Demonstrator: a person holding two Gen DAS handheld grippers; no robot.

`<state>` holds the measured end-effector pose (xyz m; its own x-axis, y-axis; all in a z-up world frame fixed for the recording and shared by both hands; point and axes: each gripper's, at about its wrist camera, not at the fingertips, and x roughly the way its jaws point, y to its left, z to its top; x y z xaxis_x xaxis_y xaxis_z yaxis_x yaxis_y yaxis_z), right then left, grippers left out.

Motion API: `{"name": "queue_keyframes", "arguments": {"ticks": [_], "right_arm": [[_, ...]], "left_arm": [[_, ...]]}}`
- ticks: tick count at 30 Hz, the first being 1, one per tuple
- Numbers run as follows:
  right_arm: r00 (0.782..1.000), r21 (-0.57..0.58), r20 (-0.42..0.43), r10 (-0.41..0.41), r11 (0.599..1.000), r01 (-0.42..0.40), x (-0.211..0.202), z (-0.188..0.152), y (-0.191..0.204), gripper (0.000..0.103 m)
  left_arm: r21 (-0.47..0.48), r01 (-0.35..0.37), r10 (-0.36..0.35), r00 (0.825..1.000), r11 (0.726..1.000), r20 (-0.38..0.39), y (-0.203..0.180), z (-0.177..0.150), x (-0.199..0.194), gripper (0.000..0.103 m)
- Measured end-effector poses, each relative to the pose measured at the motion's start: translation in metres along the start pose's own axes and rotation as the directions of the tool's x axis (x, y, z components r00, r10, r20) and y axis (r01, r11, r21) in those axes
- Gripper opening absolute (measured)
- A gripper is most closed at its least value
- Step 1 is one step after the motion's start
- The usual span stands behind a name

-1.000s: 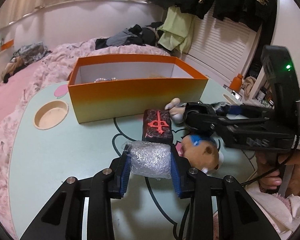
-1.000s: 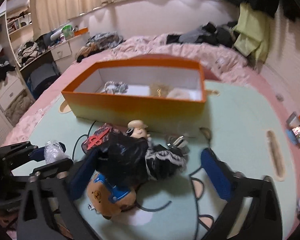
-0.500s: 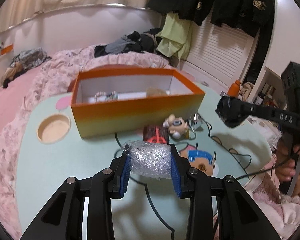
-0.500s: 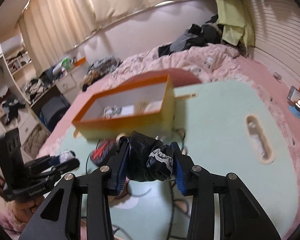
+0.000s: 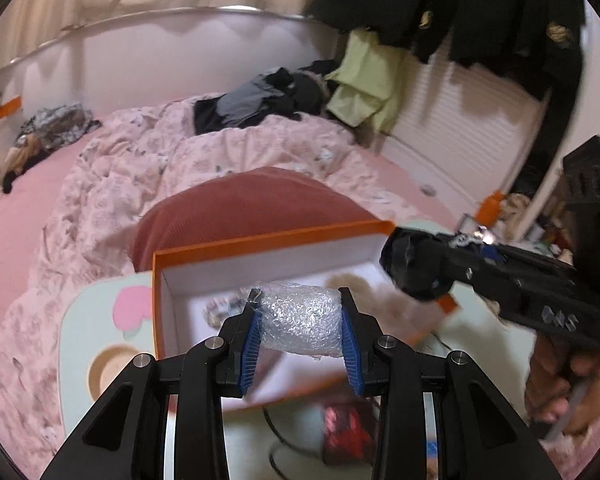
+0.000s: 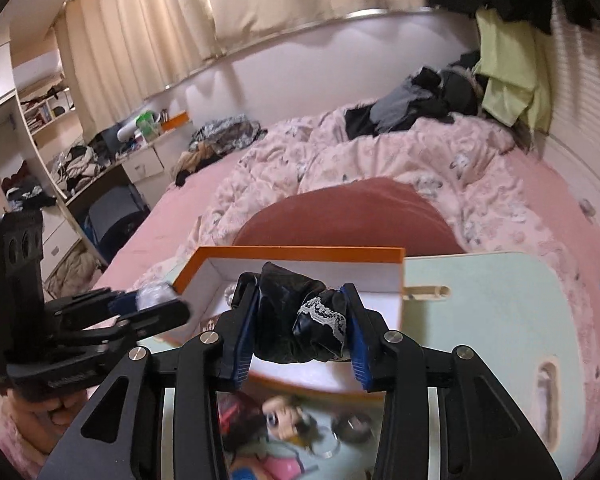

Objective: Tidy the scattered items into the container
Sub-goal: 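Carry both items over the orange box and open both grippers to drop them in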

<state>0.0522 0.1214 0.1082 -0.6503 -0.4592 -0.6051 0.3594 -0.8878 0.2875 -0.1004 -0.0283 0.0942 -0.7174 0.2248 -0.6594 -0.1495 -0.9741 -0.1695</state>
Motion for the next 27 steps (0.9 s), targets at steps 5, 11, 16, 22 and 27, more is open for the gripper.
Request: {"name": "queue_keyframes", "arguments": {"ticks": [5, 11, 16, 22, 27], "right_arm": [[0.997, 0.003, -0.038, -0.065, 0.998, 0.065, 0.034, 0.006, 0.0, 0.044], [0.993, 0.059, 0.007, -0.118, 0.991, 0.117, 0.027, 0.006, -0.01, 0.077], [0.987, 0.069, 0.09, -0.132, 0.99, 0.126, -0.009, 0.005, -0.019, 0.08], [0.982, 0.042, 0.075, -0.171, 0.985, 0.168, -0.043, -0.025, -0.022, 0.08], [0.975, 0.028, 0.041, -0.22, 0.975, 0.219, -0.06, -0.082, -0.026, 0.08]], "left_arm": [[-0.071, -0.057, 0.052, 0.996, 0.996, -0.077, 0.014, 0.008, 0.048, 0.034], [-0.145, -0.022, 0.017, 0.999, 0.989, -0.036, 0.022, -0.001, 0.048, 0.066], [-0.094, -0.051, 0.053, 0.998, 0.994, 0.026, 0.015, -0.006, 0.018, 0.072], [0.006, -0.009, 0.008, 0.999, 1.0, 0.048, -0.009, -0.033, -0.027, 0.076], [0.109, 0.067, -0.062, 0.997, 0.992, -0.049, -0.043, -0.082, -0.042, 0.078]]}}
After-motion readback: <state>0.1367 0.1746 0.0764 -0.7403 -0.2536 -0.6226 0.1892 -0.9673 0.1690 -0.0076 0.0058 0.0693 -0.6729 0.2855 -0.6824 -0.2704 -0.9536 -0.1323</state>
